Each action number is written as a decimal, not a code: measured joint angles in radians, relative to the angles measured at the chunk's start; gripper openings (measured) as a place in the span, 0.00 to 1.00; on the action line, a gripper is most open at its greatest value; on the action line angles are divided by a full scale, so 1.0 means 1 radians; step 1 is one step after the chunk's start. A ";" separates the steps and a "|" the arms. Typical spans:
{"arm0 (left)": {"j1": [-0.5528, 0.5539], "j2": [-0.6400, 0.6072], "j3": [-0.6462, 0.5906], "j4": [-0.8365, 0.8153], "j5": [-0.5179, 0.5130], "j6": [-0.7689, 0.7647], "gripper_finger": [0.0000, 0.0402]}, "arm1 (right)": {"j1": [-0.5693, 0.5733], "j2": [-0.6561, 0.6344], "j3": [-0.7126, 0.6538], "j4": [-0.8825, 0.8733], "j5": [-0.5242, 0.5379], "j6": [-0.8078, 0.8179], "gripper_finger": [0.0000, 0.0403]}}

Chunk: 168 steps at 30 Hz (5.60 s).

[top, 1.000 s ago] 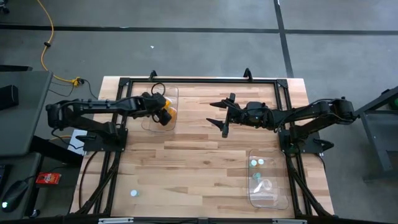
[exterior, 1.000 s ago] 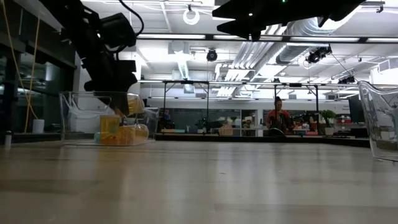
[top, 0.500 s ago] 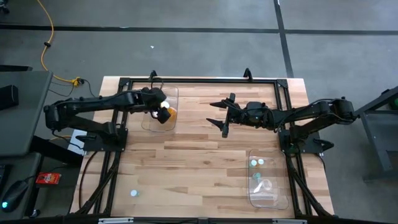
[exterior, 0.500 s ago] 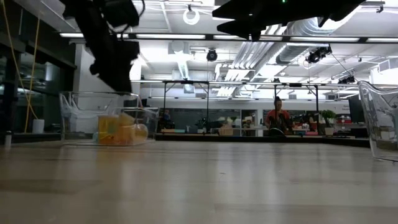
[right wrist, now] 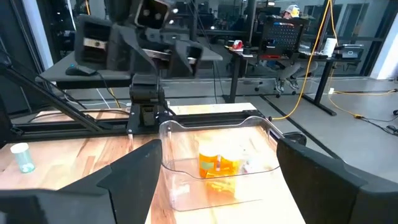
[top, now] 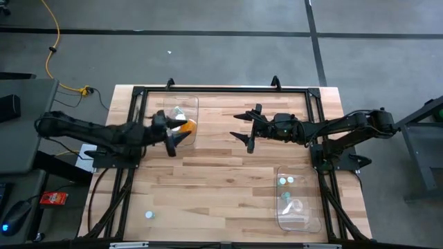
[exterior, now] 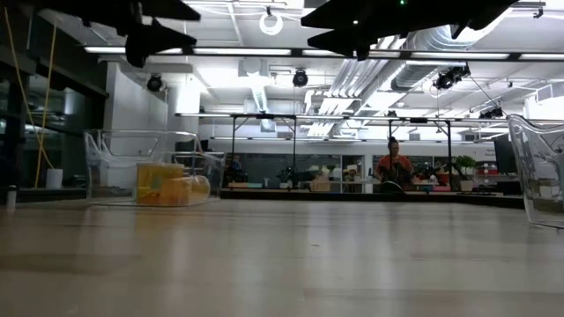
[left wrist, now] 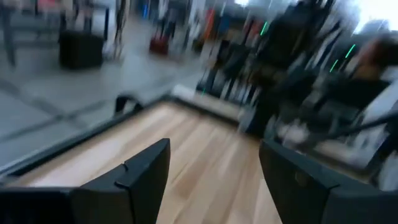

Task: Pick and place medicine bottles into bin by pill shape (circle, oval)
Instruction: Put the blue tablet bottle into the right transparent bin

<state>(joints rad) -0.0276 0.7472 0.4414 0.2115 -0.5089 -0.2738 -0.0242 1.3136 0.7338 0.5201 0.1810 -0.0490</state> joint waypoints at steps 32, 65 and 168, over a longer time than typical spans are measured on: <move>-0.087 -0.013 -0.270 0.725 0.078 0.128 0.58 | 0.001 0.000 0.000 0.000 0.000 0.008 0.77; -0.860 0.706 0.587 -1.029 0.135 -0.507 0.56 | 0.001 0.000 0.000 -0.024 0.000 0.027 0.77; 0.125 0.621 -0.006 0.787 0.458 0.355 0.28 | 0.175 0.001 0.000 -0.126 0.183 -0.141 0.77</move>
<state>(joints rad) 0.0977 1.3685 0.4355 0.9989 -0.0511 0.0807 0.1503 1.3150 0.7338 0.3945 0.3645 -0.1897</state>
